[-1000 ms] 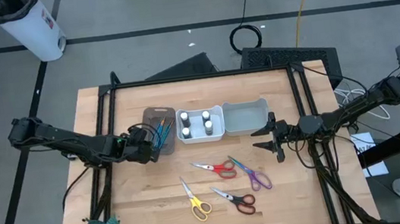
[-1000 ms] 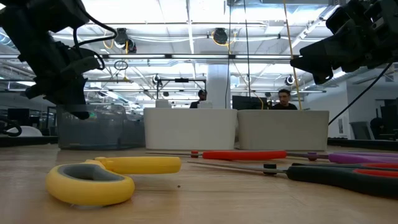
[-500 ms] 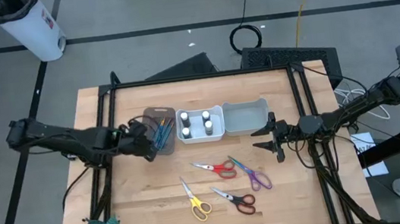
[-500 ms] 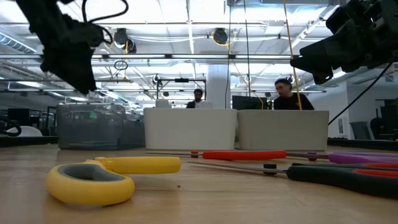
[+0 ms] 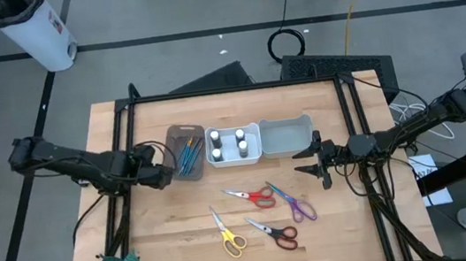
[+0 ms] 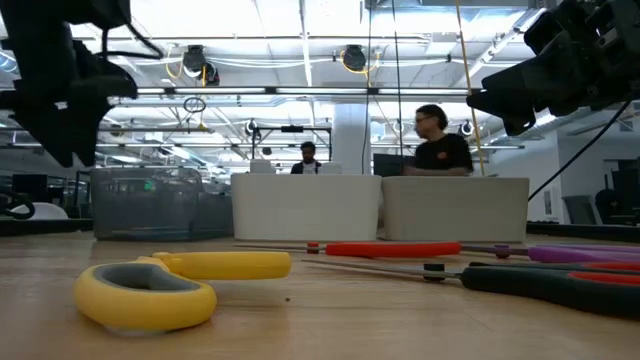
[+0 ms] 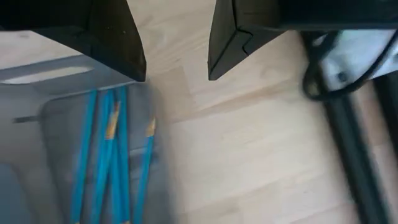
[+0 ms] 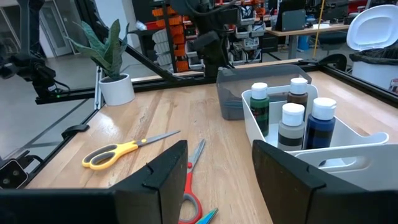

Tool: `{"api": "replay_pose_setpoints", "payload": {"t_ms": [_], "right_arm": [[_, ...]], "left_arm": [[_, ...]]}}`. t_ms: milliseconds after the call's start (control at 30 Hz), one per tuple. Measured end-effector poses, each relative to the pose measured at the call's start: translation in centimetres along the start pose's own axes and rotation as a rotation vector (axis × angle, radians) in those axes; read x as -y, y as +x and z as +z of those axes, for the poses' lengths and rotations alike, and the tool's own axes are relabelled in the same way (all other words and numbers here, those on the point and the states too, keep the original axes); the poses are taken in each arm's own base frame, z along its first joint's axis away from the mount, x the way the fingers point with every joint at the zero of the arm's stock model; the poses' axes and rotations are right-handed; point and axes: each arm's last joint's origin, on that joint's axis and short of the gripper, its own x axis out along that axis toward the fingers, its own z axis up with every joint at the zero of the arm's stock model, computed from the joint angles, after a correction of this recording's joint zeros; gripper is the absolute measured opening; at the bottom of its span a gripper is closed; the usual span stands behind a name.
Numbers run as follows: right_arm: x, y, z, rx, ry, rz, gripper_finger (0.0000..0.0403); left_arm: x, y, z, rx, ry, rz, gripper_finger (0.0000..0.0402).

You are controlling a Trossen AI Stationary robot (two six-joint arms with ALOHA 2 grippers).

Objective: Pick & Place Paint Supplies
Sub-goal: Adjust the gray bin, then put the yellow scissors into the gray bin

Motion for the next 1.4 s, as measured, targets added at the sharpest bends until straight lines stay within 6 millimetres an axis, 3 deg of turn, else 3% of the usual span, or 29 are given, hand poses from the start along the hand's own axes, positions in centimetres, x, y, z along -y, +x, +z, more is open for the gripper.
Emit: {"api": "replay_pose_setpoints", "payload": {"t_ms": [633, 967, 1167, 1400], "right_arm": [[0.0, 0.0, 0.1, 0.006, 0.002, 0.001, 0.0171], [0.0, 0.0, 0.1, 0.006, 0.001, 0.001, 0.0171], [0.0, 0.0, 0.1, 0.006, 0.001, 0.001, 0.0171], [0.0, 0.0, 0.1, 0.006, 0.001, 0.001, 0.0171]], "left_arm": [[2.8, 0.3, 0.2, 0.046, 0.121, -0.203, 0.0182], [4.6, -0.3, 0.6, 0.103, 0.274, -0.388, 0.0182], [5.1, -1.8, 0.8, 0.123, 0.359, -0.578, 0.0182], [6.4, -3.7, 0.9, 0.356, 0.426, -0.736, 0.0182]]}}
